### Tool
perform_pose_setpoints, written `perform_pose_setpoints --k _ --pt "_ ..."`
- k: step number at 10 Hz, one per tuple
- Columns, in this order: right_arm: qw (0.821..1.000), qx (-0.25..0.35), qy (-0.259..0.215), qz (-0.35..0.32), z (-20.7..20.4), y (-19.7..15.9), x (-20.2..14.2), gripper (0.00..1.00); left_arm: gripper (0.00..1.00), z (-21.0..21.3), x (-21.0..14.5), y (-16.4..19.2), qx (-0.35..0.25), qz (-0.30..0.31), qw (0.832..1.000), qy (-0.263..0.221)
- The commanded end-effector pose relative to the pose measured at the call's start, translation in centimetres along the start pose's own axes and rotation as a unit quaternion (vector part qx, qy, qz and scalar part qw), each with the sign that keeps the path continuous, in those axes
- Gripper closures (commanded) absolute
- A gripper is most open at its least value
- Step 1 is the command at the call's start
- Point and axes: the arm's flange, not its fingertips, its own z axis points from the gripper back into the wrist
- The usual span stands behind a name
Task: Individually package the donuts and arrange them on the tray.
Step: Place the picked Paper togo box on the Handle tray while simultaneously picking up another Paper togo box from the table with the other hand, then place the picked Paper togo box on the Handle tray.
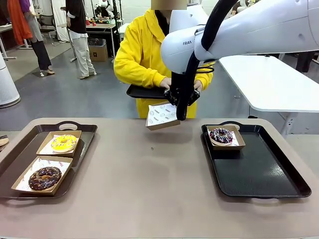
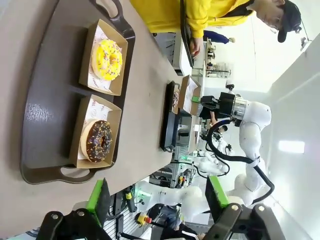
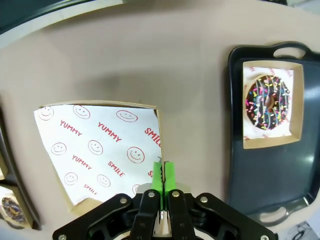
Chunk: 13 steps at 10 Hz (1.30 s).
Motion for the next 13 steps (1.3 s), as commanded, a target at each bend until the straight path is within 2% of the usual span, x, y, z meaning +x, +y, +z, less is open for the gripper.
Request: perform_pose_setpoints --k 1,2,3,13 --pt "1.000 -0.011 0.005 -0.009 -0.21 0.50 0.59 1.00 0.00 0.50 -0.15 -0.05 0.003 -0.010 1.000 -0.005" --pt "1.000 -0.021 -0.001 0.012 -1.13 0.11 0.63 1.00 0.00 0.00 0.00 0.00 0.000 0.000 1.000 0.000" --pt "1.000 -0.002 0.002 -0.002 -0.24 -0.09 0.26 1.00 0.00 0.00 0.00 0.00 0.000 0.000 1.000 0.000" --pt "1.000 -0.002 0.002 -0.002 -0.24 -0.09 0.26 1.00 0.00 0.00 0.00 0.00 0.000 0.000 1.000 0.000"
